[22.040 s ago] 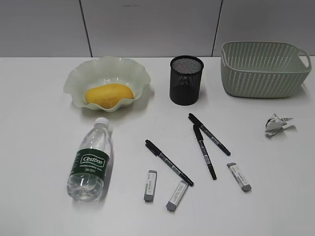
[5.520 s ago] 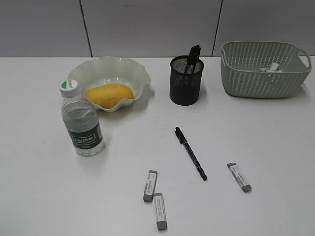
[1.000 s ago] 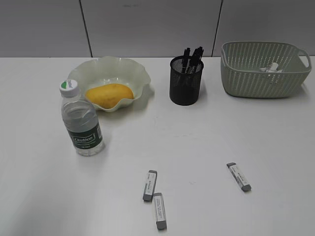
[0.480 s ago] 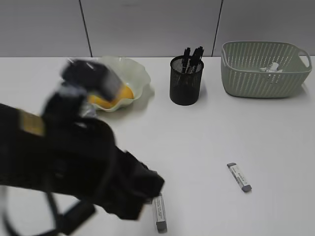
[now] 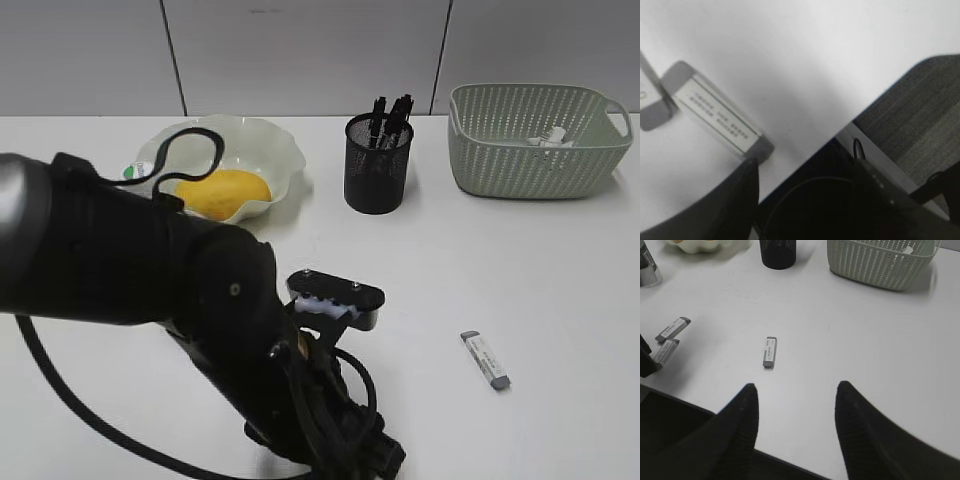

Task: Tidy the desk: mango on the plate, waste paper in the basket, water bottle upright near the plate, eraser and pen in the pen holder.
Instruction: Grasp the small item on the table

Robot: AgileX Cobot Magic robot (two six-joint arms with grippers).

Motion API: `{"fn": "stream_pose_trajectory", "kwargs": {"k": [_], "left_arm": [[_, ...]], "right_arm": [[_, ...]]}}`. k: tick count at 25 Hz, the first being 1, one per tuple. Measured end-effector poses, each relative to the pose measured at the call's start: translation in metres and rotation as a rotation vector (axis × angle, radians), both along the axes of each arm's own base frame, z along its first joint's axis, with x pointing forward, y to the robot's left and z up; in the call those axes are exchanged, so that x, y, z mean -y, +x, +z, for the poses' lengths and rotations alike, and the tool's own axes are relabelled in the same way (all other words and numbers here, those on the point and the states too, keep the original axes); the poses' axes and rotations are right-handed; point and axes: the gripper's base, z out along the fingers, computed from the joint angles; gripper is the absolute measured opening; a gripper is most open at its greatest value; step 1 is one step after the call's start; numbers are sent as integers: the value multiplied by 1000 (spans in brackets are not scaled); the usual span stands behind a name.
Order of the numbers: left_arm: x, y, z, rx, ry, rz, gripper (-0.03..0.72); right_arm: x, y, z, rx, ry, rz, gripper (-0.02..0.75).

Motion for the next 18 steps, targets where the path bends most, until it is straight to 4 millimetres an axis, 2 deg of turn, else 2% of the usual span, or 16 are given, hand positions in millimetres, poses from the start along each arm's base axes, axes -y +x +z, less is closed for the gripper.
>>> {"fn": "stream_pose_trajectory", "kwargs": {"k": [6, 12, 15, 18], "left_arm": [[-6, 12, 1, 68, 101, 150, 445], [-8, 17, -2, 56, 120, 371, 442], [-4, 21, -7, 29, 140, 443, 429], [9, 28, -12, 12, 172, 461, 410]], "right_arm": [[0, 0, 0, 0, 0, 0, 402], [0, 0, 0, 0, 0, 0, 402], [0, 0, 0, 0, 0, 0, 402], [0, 0, 0, 1, 0, 0, 402]]}}
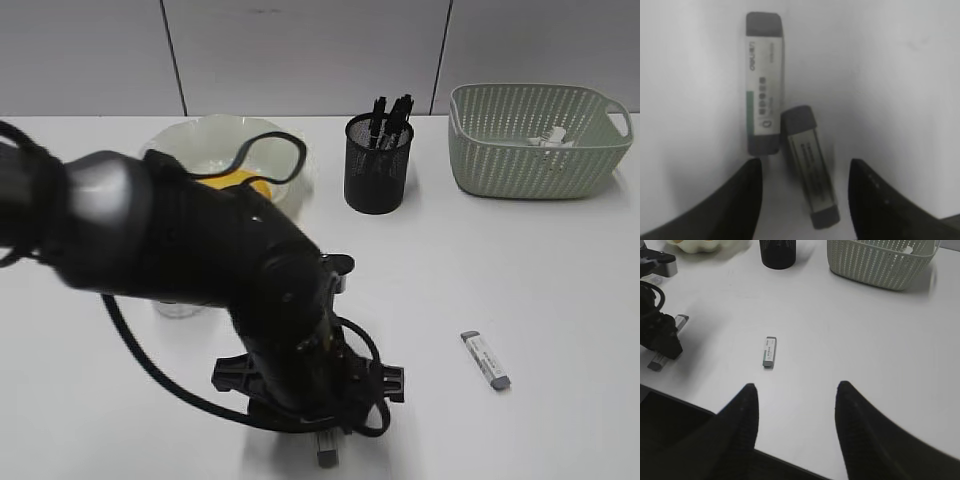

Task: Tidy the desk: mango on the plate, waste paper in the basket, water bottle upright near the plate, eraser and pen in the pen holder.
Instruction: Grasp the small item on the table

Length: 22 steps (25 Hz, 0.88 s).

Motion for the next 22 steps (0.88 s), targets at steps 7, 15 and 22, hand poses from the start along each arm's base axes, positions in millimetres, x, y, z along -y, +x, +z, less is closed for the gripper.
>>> {"fn": "stream_pose_trajectory", "kwargs": {"k": [7, 15, 22], "left_arm": [[21, 9, -10, -50, 57, 51, 377], [20, 9, -10, -40, 100, 38, 142], [45, 29, 69, 408, -307, -160, 142]], "right_arm": [[0, 0, 0, 0, -1, 0, 402], [0, 0, 0, 0, -1, 0, 402], [0, 0, 0, 1, -2, -2, 402]]}}
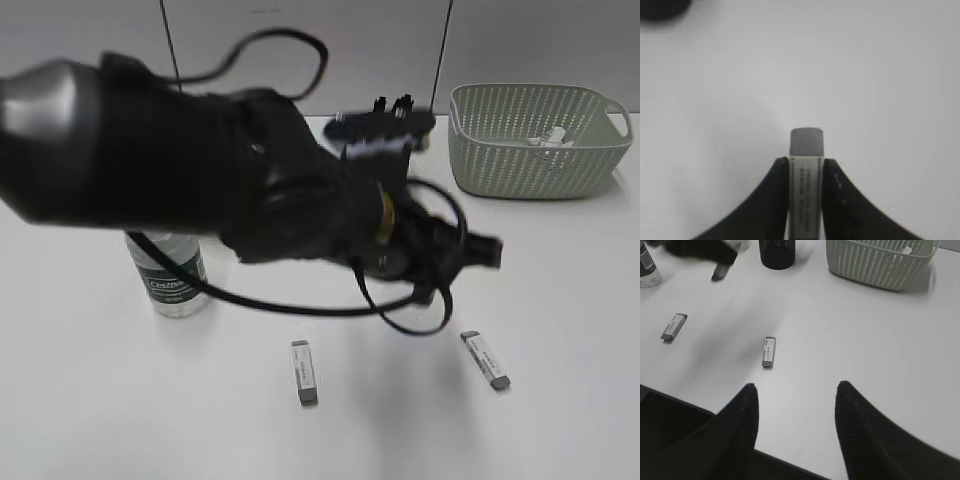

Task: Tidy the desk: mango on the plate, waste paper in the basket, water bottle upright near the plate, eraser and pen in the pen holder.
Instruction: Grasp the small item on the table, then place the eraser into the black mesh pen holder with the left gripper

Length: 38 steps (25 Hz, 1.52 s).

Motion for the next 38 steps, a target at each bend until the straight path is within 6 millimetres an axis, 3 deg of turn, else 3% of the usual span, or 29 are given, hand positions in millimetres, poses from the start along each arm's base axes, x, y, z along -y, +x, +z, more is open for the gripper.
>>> {"fn": "stream_pose_trajectory", "kwargs": {"k": [3, 6, 12, 17, 21, 26, 29, 33, 36, 38], "left_arm": [[-3, 24, 40, 303, -116, -160, 142], [-17, 60, 56, 521, -93, -268, 142], [-45, 136, 56, 657, -110, -248, 142], [-48, 182, 33, 694, -148, -243, 142], [-39, 198, 14, 704, -154, -263, 142], [-35, 203, -4, 684, -144, -272, 145], [-35, 204, -9, 678, -138, -274, 250], [-36, 205, -8, 676, -125, -266, 420], [-43, 206, 1, 641, -28, -170, 435], [-50, 201, 21, 606, 59, -50, 419]], "right_arm": [[0, 0, 0, 0, 0, 0, 402], [0, 0, 0, 0, 0, 0, 402], [0, 0, 0, 0, -1, -1, 402], [0, 0, 0, 0, -1, -1, 402], [0, 0, 0, 0, -1, -1, 402], [0, 0, 0, 0, -1, -1, 402], [0, 0, 0, 0, -1, -1, 402], [0, 0, 0, 0, -1, -1, 402], [0, 0, 0, 0, -1, -1, 402], [0, 0, 0, 0, -1, -1, 402]]}}
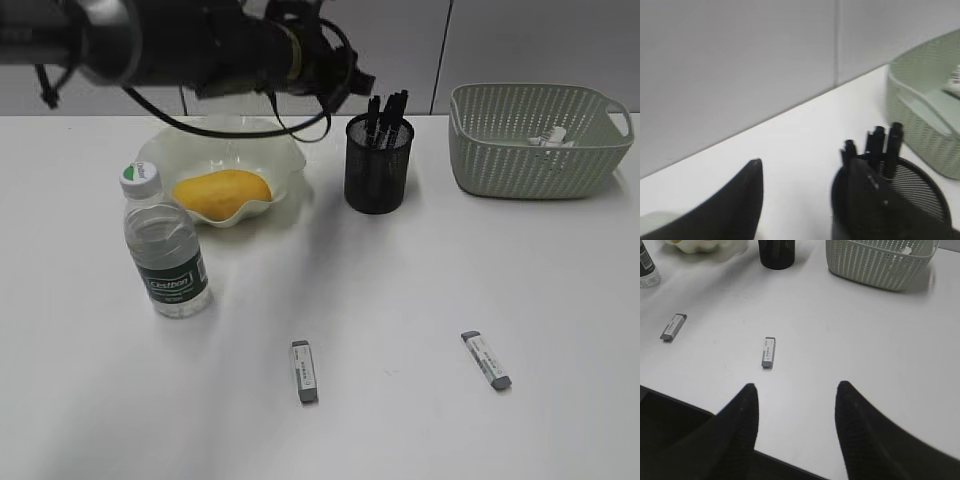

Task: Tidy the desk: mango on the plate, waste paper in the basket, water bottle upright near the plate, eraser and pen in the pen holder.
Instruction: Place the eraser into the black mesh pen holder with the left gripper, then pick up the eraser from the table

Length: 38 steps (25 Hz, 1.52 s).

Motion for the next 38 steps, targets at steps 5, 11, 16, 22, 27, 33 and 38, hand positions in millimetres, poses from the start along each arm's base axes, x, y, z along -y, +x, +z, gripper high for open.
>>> {"fn": "stream_pose_trajectory", "kwargs": {"k": [5, 11, 16, 22, 27, 33, 38], "left_arm": [[-19, -46, 76, 23, 184, 134, 309], [-83, -138, 109, -117, 193, 142, 266], [-174, -241, 119, -126, 154, 183, 344], [-259, -342, 113, -63, 36, 179, 577], [-292, -389, 96, -79, -31, 136, 581], [-297, -410, 77, -142, -45, 39, 496], [-294, -412, 76, -140, -31, -14, 440]], "right_arm": [[0, 0, 0, 0, 0, 0, 402], [0, 0, 0, 1, -3, -2, 402], [0, 0, 0, 2, -3, -2, 402], [0, 0, 0, 2, -4, -3, 402], [0, 0, 0, 2, -3, -3, 402], [0, 0, 0, 2, -4, -4, 402], [0, 0, 0, 2, -4, -4, 402]]}}
